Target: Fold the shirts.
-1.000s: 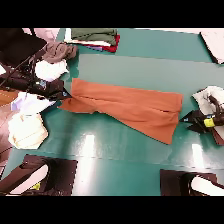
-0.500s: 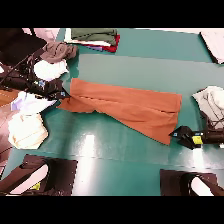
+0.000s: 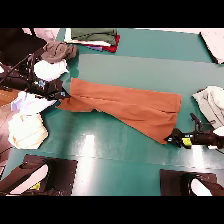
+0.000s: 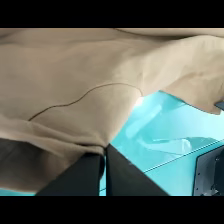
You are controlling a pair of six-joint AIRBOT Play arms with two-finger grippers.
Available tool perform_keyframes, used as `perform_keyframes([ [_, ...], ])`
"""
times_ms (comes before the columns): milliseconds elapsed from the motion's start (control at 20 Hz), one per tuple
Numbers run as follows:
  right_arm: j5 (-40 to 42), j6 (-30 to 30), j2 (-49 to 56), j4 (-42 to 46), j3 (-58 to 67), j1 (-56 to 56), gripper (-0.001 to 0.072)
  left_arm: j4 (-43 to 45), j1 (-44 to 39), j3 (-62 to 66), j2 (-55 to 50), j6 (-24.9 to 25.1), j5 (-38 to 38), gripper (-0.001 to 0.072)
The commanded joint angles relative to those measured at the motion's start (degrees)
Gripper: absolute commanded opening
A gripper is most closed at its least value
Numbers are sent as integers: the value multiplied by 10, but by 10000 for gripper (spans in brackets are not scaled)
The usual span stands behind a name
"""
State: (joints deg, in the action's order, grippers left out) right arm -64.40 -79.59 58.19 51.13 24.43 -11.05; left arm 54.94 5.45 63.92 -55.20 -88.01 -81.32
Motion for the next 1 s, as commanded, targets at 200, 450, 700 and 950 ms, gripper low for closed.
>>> perform_keyframes([
  [200,-202,-59,-46,232,168,41,25,27,0,0,0,30,-85,29],
  [450,-239,-90,-147,291,230,40,25,49,-1,-2,0,24,-110,29],
  [700,-188,-92,-68,249,249,40,26,2,-1,-1,-27,16,74,28],
  [950,-126,-88,120,204,406,41,26,-78,-1,3,-162,96,155,28],
])
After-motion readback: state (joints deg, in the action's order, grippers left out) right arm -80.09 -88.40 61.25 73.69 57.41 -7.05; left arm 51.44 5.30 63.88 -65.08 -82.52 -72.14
